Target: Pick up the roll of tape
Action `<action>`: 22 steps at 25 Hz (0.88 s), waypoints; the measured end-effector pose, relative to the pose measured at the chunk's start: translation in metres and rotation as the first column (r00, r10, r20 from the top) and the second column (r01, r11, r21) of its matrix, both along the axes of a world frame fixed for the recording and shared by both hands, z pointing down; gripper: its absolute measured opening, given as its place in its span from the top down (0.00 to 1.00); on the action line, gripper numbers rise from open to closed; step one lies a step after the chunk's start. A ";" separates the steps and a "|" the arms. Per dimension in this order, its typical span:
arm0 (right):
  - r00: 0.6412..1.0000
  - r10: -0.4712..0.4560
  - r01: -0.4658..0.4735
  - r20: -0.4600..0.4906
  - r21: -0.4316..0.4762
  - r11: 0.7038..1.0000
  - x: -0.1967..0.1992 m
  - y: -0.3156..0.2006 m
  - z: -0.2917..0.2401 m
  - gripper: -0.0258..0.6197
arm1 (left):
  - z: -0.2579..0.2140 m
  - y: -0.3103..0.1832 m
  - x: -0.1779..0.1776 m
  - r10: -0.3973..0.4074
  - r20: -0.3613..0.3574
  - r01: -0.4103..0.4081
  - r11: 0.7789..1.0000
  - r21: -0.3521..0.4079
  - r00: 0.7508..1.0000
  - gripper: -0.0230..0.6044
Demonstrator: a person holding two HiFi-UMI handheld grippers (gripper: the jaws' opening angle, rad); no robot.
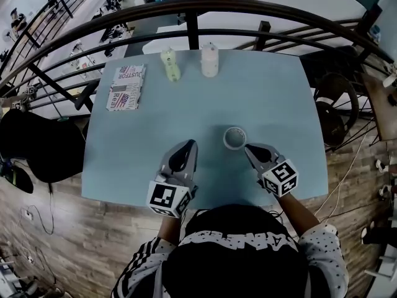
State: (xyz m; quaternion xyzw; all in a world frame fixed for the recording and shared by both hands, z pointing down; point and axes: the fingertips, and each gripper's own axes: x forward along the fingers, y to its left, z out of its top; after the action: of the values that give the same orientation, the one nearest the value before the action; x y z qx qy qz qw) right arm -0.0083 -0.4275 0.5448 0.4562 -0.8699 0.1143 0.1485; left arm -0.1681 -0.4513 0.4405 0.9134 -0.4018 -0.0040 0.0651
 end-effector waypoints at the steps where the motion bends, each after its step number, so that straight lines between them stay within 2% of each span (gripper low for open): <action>1: 1.000 -0.005 0.005 -0.013 -0.010 1.000 -0.001 -0.002 0.005 0.95 | 0.000 0.000 -0.002 -0.006 -0.002 0.006 1.000 -0.003 1.000 0.96; 8: 0.994 -0.067 0.061 -0.086 -0.068 0.996 -0.007 -0.006 0.034 0.91 | 0.012 0.004 0.000 -0.011 0.014 0.011 0.999 -0.030 1.000 0.96; 12: 0.987 -0.112 0.101 -0.118 -0.090 0.991 -0.008 -0.007 0.045 0.90 | 0.010 0.006 0.002 -0.024 0.020 0.025 1.000 -0.019 1.000 0.96; 22: 0.935 -0.254 0.229 -0.247 -0.126 0.965 -0.014 -0.022 0.075 0.85 | 0.005 0.006 -0.025 -0.142 0.048 0.142 0.990 0.000 0.989 0.96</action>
State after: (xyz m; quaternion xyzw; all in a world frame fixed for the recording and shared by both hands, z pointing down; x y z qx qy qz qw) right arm -0.0227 -0.4499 0.6195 0.3495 -0.8857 0.0755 0.2960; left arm -0.1932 -0.4456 0.4458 0.8822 -0.4672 0.0142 0.0565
